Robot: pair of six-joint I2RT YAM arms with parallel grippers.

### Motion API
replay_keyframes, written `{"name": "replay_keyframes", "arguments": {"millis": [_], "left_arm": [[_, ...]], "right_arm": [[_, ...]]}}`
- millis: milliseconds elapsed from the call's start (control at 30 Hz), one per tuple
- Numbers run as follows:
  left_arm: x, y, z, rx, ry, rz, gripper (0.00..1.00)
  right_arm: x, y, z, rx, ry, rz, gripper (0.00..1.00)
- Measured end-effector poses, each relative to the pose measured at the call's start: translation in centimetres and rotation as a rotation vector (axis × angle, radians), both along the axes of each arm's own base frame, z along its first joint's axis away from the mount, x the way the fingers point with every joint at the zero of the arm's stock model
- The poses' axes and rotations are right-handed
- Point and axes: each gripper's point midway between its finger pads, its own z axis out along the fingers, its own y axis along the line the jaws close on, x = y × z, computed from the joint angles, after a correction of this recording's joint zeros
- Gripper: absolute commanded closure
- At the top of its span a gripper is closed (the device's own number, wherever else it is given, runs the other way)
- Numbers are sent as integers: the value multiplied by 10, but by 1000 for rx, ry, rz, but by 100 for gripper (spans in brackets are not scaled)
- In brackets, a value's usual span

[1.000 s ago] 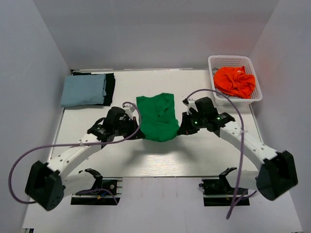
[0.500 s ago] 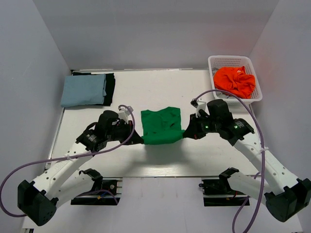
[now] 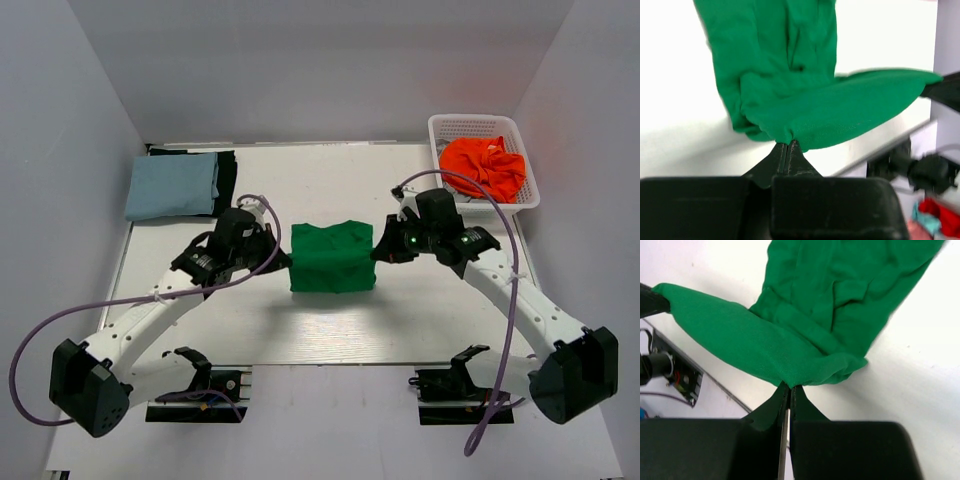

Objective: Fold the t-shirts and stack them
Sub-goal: Fold the long partially folded tshirt into a neat square

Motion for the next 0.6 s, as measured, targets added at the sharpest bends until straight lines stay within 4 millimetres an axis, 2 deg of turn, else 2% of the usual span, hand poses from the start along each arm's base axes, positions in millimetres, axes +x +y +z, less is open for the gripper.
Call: {"name": "replay_keyframes", "arguments": {"millis": [200, 600], "left_arm": [[37, -2, 16, 32, -66, 83, 100], [108, -8, 4, 167, -90, 197, 100]], "right_arm": [[34, 0, 6, 24, -19, -63, 100], [90, -5, -7, 68, 34, -117, 100]]}}
